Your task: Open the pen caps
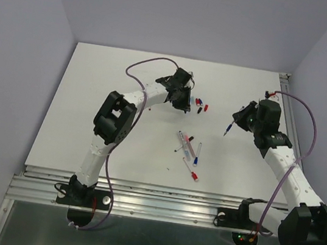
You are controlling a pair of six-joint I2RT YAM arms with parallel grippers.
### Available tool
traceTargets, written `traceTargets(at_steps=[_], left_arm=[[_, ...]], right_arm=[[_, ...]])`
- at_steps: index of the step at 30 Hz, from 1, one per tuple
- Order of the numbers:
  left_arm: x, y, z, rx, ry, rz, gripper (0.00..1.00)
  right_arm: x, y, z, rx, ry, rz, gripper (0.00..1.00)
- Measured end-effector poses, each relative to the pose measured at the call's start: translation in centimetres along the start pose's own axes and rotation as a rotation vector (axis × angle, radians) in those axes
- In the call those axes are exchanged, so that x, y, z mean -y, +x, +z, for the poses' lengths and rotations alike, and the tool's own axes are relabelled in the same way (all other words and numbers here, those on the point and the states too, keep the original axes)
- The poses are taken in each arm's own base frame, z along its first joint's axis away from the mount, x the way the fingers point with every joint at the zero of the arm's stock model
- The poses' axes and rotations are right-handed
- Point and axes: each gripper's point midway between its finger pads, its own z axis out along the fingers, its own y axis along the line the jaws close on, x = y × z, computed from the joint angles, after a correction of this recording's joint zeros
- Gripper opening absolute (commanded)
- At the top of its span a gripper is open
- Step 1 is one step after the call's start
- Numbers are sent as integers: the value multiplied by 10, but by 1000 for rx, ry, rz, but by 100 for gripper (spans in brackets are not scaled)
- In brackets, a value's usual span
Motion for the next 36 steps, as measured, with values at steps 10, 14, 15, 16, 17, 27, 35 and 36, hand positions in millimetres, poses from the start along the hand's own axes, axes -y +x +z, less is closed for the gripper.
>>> traceTargets(at_steps=[10, 14, 15, 16, 17, 27, 35, 36], left_arm=[[-6, 0, 17, -23, -49, -11, 27], [-11, 5, 26, -44, -63, -16, 50], [-13, 7, 26, -51, -67, -15, 50], [-13, 8, 26, -55, -69, -18, 52], [-14, 9, 26, -57, -70, -18, 53], [0, 8, 6, -53, -8, 7, 78], [21, -8, -116, 140, 79, 38, 93], [17, -10, -135, 178, 88, 30, 99]], right_arm=[[15, 24, 0, -70, 36, -17, 4], [16, 26, -1, -75, 41, -19, 4], [16, 26, -1, -77, 42, -19, 4], [17, 26, -1, -77, 42, -19, 4], [17, 26, -1, -77, 42, -19, 4], [16, 32, -3, -106, 32, -17, 4], [-21, 60, 6, -229, -125, -24, 5], [-35, 71, 9, -268, -153, -50, 5]])
